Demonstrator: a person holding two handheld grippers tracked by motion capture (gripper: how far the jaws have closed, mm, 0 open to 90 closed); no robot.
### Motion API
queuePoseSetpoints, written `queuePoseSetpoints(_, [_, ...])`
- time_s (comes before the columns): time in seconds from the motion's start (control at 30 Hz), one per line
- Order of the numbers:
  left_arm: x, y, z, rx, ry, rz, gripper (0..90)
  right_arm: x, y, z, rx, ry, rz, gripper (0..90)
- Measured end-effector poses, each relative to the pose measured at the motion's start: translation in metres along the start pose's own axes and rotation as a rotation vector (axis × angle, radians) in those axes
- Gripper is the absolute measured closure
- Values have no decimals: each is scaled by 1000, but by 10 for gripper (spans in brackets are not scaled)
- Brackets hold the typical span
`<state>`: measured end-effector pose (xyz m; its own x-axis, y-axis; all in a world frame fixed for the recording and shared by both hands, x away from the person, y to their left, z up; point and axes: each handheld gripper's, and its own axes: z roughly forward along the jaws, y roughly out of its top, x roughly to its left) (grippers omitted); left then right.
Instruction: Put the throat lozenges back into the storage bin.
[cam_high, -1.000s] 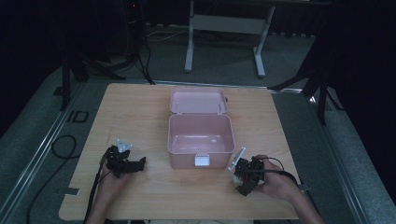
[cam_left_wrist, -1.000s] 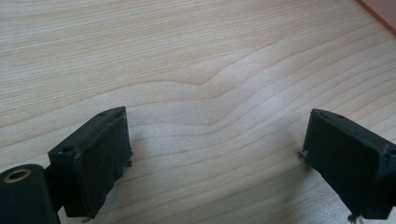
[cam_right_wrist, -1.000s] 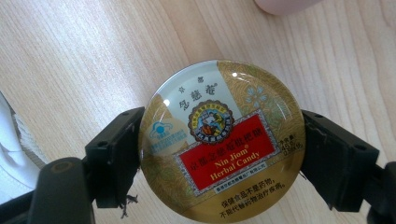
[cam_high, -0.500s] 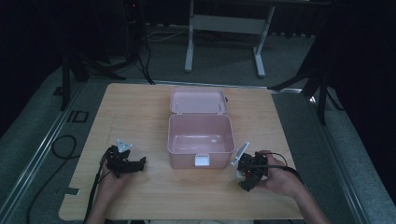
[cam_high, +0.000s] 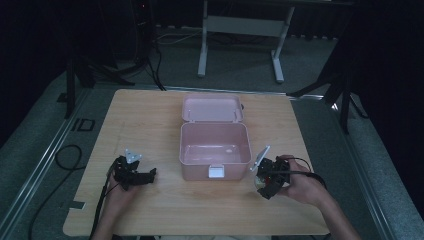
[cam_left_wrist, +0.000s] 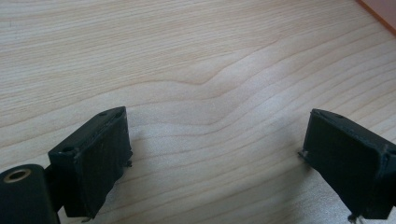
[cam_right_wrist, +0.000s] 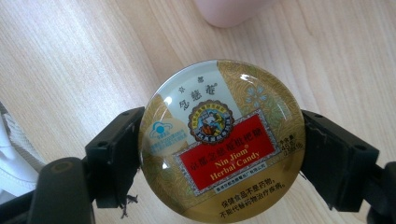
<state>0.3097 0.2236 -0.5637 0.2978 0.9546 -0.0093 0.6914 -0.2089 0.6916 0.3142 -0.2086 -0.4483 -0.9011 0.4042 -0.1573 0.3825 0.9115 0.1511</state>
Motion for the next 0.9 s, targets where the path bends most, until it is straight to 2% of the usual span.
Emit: queuePoseSetpoints(0.9, [0, 0, 0, 0, 0, -1, 80, -12, 10, -23, -31, -6, -13, 200])
